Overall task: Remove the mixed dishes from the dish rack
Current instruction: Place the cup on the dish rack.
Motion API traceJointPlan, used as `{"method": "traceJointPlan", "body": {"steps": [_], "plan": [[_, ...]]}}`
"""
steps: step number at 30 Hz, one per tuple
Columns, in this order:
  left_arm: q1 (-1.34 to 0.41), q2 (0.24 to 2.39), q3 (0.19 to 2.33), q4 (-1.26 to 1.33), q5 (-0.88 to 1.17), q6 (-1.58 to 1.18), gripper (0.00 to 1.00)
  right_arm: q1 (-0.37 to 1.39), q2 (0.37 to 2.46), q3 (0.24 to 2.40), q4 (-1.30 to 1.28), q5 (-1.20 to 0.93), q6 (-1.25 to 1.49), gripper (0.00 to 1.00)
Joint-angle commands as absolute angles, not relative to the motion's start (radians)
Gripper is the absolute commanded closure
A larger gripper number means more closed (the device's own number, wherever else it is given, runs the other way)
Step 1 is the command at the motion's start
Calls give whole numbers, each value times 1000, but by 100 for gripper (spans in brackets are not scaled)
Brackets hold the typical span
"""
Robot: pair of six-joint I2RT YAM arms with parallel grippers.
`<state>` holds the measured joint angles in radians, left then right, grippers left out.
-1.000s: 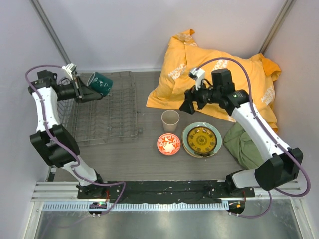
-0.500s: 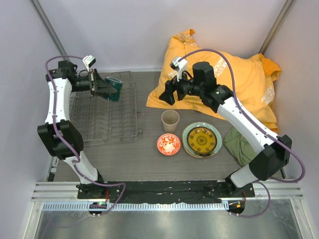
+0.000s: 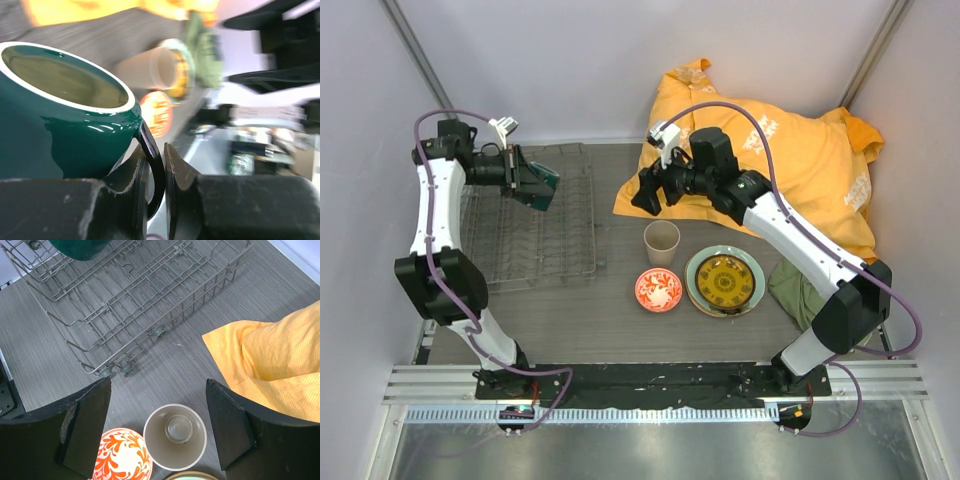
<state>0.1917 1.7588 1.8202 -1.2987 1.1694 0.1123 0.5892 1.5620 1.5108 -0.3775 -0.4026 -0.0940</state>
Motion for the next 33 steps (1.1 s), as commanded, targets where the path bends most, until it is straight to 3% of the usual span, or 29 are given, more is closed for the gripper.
{"method": "traceJointPlan", "body": {"steps": [1,16,33], "plan": [[189,1635,1830,-1248,919,151,100,597,1539,1511,-374,-387,-115,18],[48,1608,1829,-1269,381,330,100,624,1559,1511,-396,-365,-127,18],[9,1674,1813,-1316,417,377,97,632,1552,1488,-414,-360,-147,16]]}}
